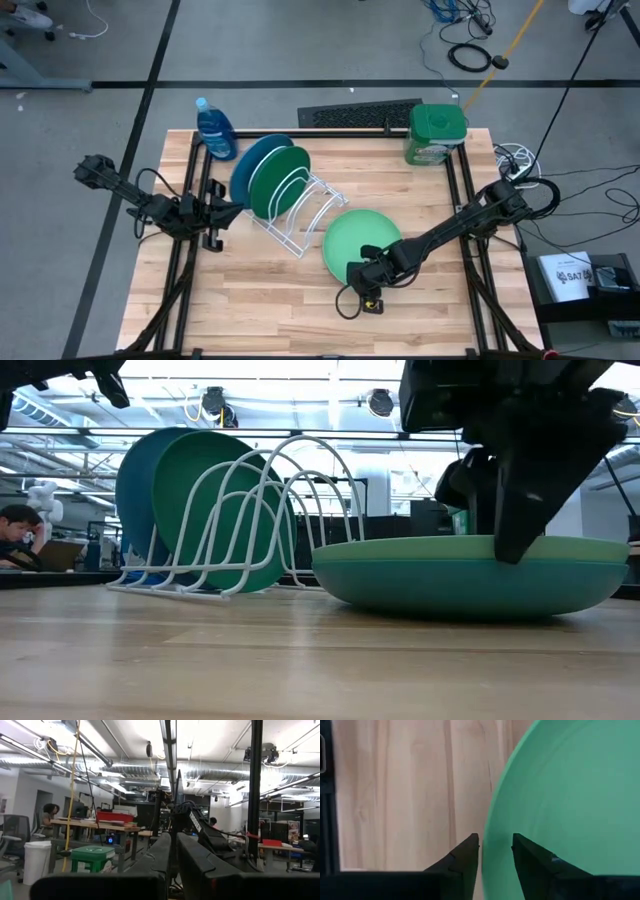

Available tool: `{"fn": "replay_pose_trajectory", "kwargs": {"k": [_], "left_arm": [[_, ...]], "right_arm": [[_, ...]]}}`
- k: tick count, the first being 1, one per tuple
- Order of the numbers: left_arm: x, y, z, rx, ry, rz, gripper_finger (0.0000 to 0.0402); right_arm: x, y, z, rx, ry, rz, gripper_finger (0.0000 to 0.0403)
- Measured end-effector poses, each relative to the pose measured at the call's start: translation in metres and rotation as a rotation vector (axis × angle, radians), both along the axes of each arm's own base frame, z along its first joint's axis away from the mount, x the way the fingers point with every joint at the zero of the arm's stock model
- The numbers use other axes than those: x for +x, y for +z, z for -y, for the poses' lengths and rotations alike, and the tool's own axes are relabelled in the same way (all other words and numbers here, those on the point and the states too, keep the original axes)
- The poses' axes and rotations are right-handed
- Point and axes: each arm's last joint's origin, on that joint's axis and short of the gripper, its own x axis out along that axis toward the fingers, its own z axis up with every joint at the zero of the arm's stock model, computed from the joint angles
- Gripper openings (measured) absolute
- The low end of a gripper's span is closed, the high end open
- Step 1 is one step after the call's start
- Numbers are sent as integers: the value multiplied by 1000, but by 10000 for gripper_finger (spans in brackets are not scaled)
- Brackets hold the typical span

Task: Sort dishes
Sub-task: Put the light green plate on the dish rack

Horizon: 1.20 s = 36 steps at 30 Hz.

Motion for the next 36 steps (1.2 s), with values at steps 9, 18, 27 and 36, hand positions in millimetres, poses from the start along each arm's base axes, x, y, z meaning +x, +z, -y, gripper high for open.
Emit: {"fn": "replay_pose_trajectory", "kwargs": {"k": [9,18,27,36], "left_arm": [[0,0,0,0,0,0,31],[0,0,0,0,0,0,31],[0,0,0,0,-1,0,31],[0,0,0,-1,-1,0,31]], "right_arm": [[0,1,0,-15,25,11,20],[-1,14,1,-16,66,45,4],[-6,67,2,-6,106,76,1],[-31,131,12,59,156,155,1]]}}
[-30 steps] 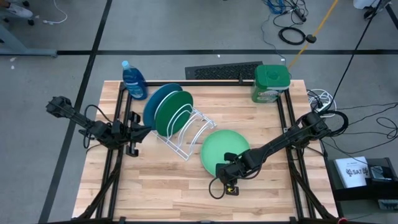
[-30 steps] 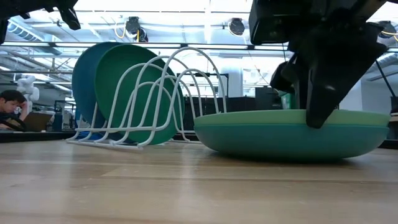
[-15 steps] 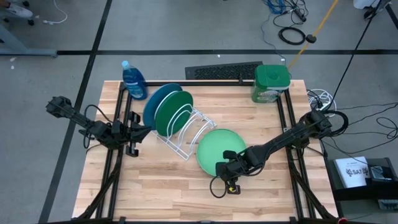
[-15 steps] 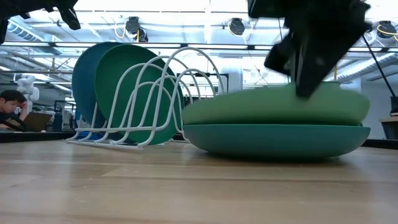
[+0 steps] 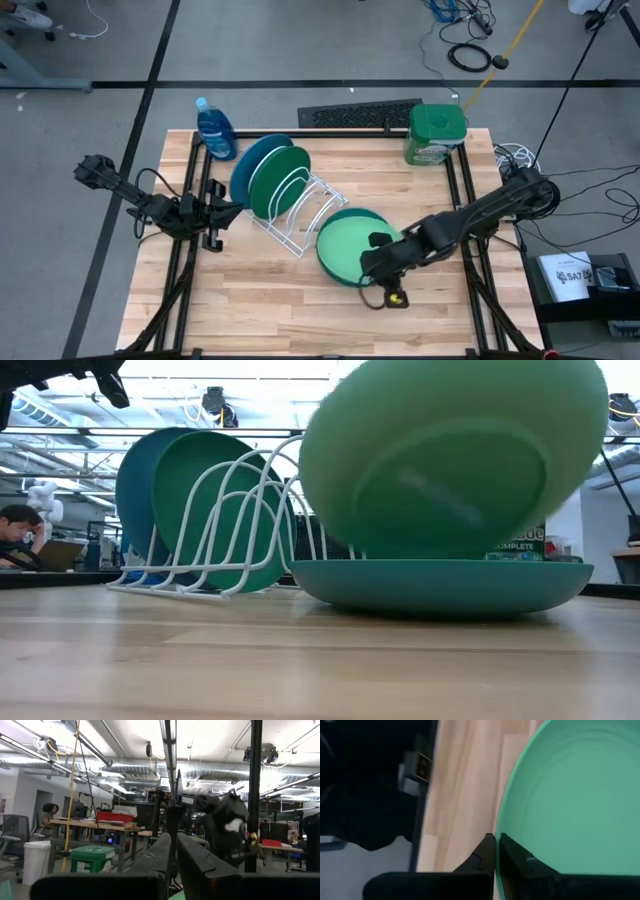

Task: Sort dishes
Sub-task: Put the light green plate on the dish rack

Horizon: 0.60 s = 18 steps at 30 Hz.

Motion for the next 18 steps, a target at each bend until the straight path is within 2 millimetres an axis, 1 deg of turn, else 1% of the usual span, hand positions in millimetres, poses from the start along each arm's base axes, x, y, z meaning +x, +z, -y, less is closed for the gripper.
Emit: {"fn": "replay_pose_trajectory", "kwargs": {"k": [7,9,15,18], "left_arm": [[0,0,0,0,0,0,31],[0,0,0,1,0,-2,31],[2,-3,1,20,-3,-33,31],[2,-5,2,32,-11,-50,31]], "right_arm": [[-22,44,12,29,25,219,0],[-26,53,14,37,40,283,0],[-33,81,17,17,110,525,0],[-32,86,17,-13,152,604,0]]}}
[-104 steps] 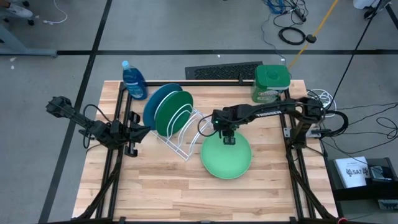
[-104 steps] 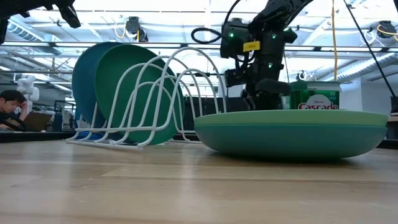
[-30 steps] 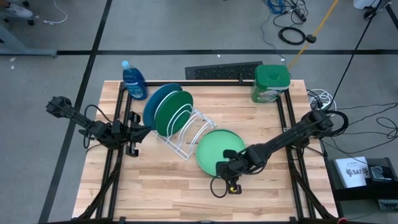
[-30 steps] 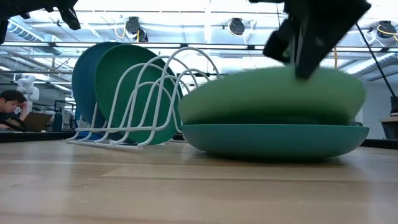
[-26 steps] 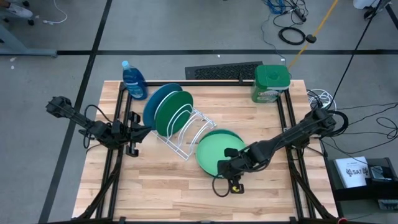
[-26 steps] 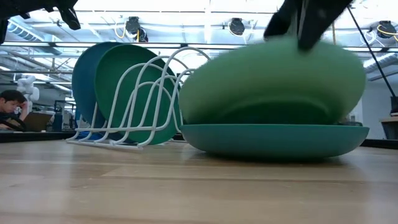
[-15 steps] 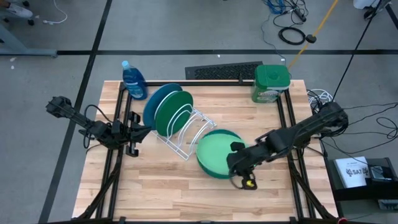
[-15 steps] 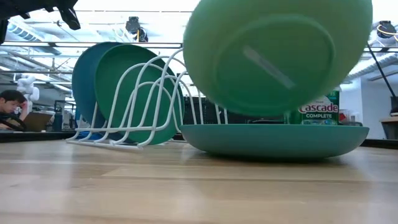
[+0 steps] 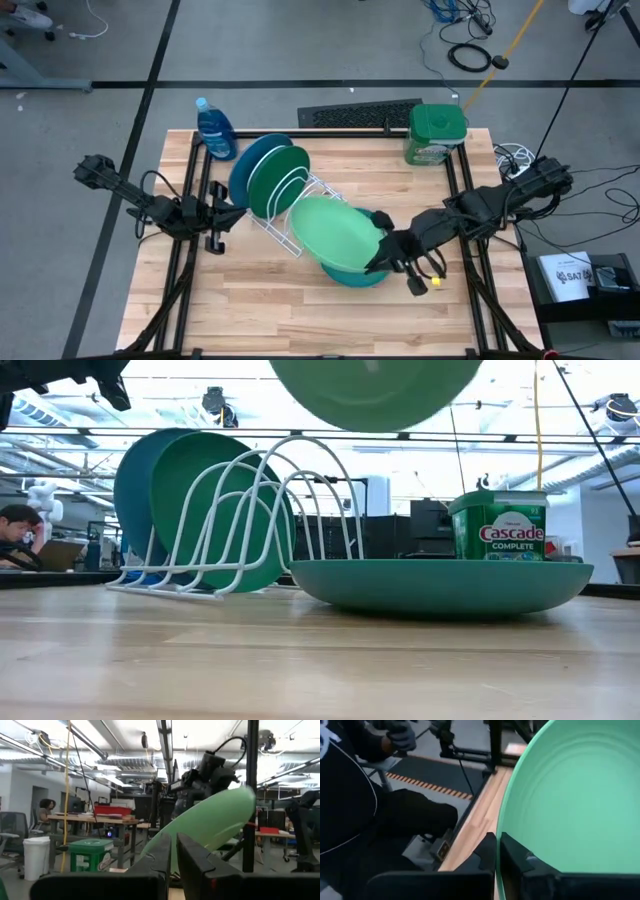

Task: Sort dishes
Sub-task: Put the light green plate on the dish rack

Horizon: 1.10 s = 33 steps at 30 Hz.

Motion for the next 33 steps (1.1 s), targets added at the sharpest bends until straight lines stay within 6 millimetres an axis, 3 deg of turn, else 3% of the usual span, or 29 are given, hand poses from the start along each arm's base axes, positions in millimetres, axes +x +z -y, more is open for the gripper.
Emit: {"fn": "replay_pose_trajectory", "kwargs": {"k": [7,12,22,33], "left_arm": [[0,2,2,-20,-91,33,31],[2,14,5,-29,-143,57,31],[3,26,6,-17,-146,100,31],[1,28,6,-18,-164,129,31]], "right_arm": [[11,-5,-2,-74,124,55,0],[25,-9,1,-148,145,129,0],[75,-24,-9,-203,-54,326,0],[130,-46,-23,-19,-455,664,0]]}}
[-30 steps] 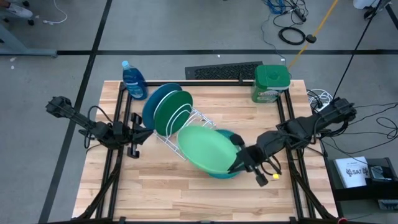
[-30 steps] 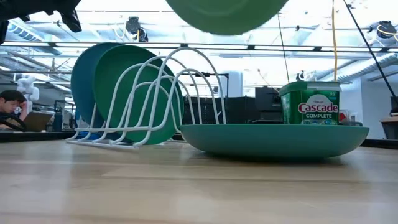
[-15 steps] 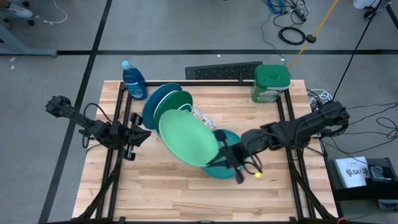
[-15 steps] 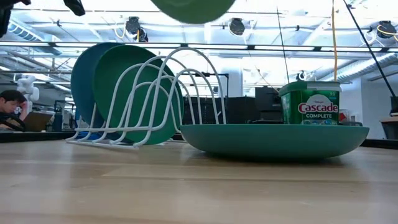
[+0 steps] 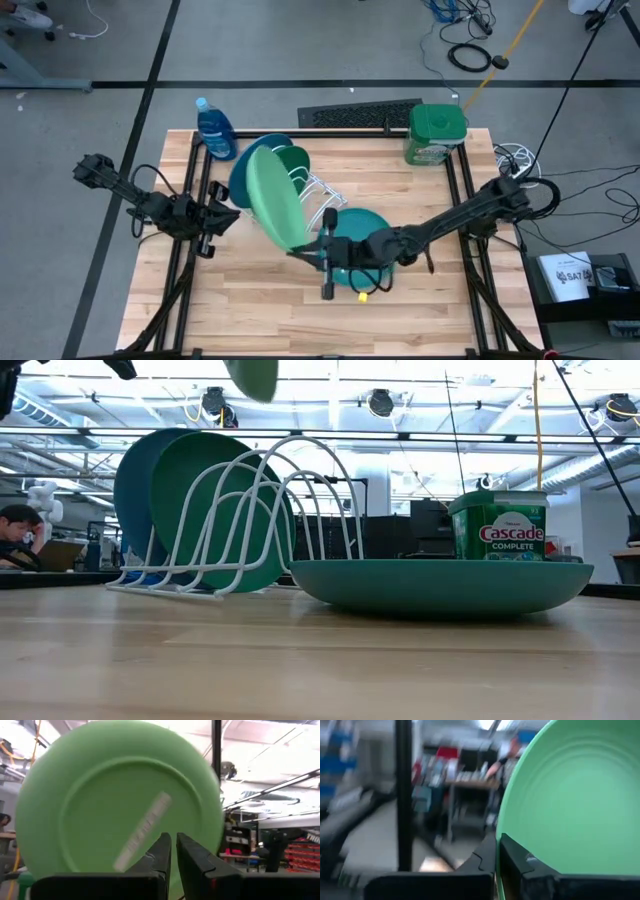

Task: Sort dishes
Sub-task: Put the light green plate on the dish rack

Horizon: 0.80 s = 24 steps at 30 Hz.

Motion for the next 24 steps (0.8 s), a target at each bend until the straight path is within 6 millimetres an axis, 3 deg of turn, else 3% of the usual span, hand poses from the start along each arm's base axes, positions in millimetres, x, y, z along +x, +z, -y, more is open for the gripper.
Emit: {"fn": "replay_pose_trajectory", "kwargs": {"k": [7,14,24], "left_arm": [[-1,1,1,15,-38,24,31],[-1,1,1,16,-38,23,31],[-2,3,0,5,-37,45,31]], "right_arm": [[13,-11,-1,216,-117,308,0],[25,-39,4,494,-213,386,0],[29,-47,16,601,-308,454,0]]}}
